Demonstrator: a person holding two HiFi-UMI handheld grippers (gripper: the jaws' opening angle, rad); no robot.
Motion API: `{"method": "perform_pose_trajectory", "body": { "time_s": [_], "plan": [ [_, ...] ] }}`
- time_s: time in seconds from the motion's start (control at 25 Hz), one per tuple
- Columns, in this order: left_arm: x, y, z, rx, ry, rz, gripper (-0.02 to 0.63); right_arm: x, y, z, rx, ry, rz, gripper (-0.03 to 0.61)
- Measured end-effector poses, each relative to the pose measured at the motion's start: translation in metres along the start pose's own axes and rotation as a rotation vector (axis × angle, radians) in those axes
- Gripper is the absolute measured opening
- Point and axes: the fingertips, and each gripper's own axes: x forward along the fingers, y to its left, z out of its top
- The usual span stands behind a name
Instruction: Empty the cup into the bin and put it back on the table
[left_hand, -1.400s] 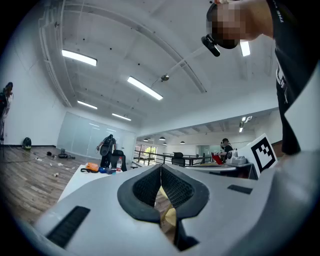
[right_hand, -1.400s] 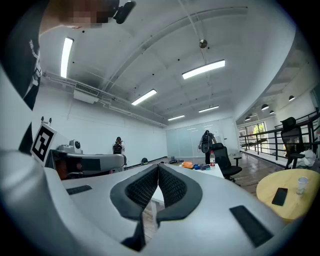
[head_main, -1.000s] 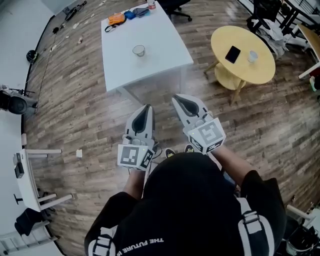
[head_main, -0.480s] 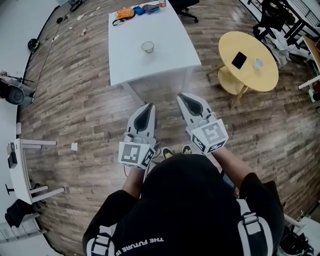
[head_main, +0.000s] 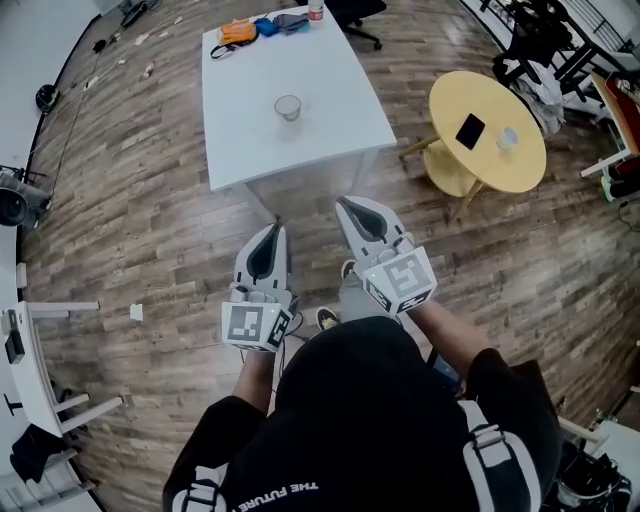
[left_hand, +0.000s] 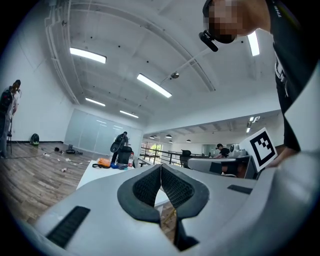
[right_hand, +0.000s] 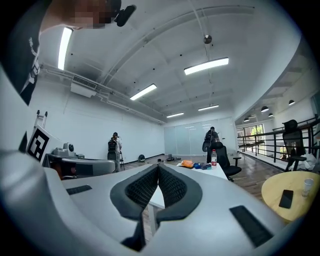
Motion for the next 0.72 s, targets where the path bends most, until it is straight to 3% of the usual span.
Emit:
{"method": "perform_pose_trajectory", "body": {
  "time_s": [0.36, 0.72],
  "plan": [
    [0.093, 0.036, -0.013, 0.032, 0.030, -0.001, 0.021, 0.070, -0.083, -0.012, 0.013, -0.031, -0.016, 0.015],
    [0.233, 0.125, -0.014, 0.054, 0.094, 0.042, 0.021, 0.197, -0.174, -0.019, -0.052, 0.015, 0.030, 0.015]
  ]
}}
